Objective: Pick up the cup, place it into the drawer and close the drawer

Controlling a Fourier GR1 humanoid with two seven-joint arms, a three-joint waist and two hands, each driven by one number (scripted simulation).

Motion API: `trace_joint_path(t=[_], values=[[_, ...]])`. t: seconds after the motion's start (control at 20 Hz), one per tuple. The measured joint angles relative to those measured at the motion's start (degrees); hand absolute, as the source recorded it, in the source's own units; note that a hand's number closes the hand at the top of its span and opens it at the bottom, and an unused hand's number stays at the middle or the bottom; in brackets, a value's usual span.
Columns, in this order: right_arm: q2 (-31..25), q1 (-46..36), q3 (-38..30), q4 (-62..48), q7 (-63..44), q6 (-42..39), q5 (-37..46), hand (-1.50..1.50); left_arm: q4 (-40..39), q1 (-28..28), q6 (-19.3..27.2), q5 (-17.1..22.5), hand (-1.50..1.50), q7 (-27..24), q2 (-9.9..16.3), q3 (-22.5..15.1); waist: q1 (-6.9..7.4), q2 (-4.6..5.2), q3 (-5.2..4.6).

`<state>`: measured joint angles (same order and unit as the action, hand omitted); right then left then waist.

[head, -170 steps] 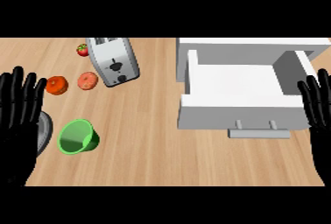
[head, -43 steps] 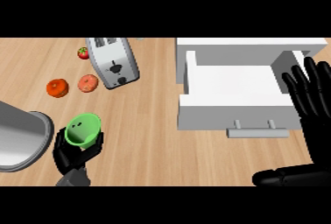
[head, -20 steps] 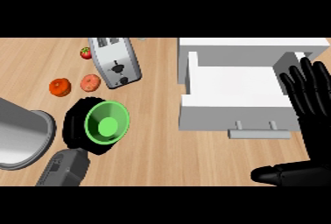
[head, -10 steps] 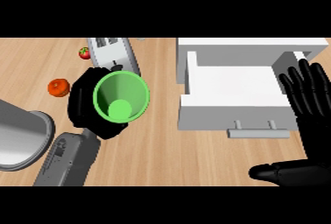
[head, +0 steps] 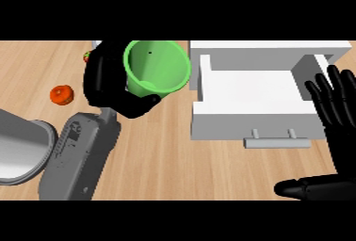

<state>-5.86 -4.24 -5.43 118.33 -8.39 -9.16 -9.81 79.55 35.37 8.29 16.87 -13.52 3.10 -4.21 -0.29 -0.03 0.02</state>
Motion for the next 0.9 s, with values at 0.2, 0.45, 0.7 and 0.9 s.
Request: trace_joint_path(t=[0.2,0.45,0.7,0.9], values=[[0.5,0.1,0.6,1.3,-1.1,0.7,0.3,-1.5,-3.1,6.1,1.7,-1.8,1.5,2.9,-0.4,0.7,-0.14,0.03,-0.01],[0.3,-0.1,0.4,0.6,-1.0,0.4,0.0,-1.5,-9.3,13.5,4.4,-3.5,1.5,4.5,-1.9,0.5,-0.31,0.07,-0.01],[-0.4,-0.6,-0.5,0.2,-1.2,-0.2,-0.8,-1.5,-17.4,20.5,7.1,-3.8,1.5,4.4,-2.7,-0.7,-0.59,0.14,0.0],[0.4,-0.2,0.7,-0.5,-0.2,0.2,0.7,-1.5,-23.5,24.3,8.8,-2.4,1.5,3.1,-2.9,-1.7,-0.8,0.2,0.0]])
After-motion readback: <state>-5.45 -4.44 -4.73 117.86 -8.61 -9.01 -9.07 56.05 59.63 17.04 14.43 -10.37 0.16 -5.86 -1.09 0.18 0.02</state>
